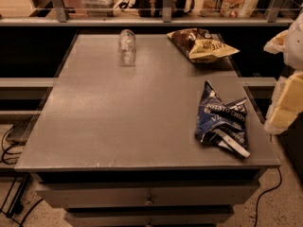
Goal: Move blue chip bag near water bottle
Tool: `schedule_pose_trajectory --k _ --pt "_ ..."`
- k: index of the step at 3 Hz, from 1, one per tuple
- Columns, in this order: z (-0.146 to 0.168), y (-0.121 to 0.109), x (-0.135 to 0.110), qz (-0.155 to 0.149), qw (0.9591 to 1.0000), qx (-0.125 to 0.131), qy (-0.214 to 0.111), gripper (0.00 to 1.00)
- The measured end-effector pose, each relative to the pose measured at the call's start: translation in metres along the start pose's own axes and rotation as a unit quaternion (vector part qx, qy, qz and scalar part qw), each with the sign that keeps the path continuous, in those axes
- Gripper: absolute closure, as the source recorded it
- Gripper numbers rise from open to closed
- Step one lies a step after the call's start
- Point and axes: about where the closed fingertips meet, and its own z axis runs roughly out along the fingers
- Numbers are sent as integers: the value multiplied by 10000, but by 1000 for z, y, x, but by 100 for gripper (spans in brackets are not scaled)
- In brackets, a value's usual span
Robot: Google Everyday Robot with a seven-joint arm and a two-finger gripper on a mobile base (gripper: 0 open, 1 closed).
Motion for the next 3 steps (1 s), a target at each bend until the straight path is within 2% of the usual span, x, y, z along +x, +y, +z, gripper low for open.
schedule_pose_trajectory --k 1,2,3 --pt "0 0 0 0 10000 0 -1 0" --pt "2 0 -2 12 9999 0 -153 0" --pt "23 2 -6 -41 9987 -158 -490 0"
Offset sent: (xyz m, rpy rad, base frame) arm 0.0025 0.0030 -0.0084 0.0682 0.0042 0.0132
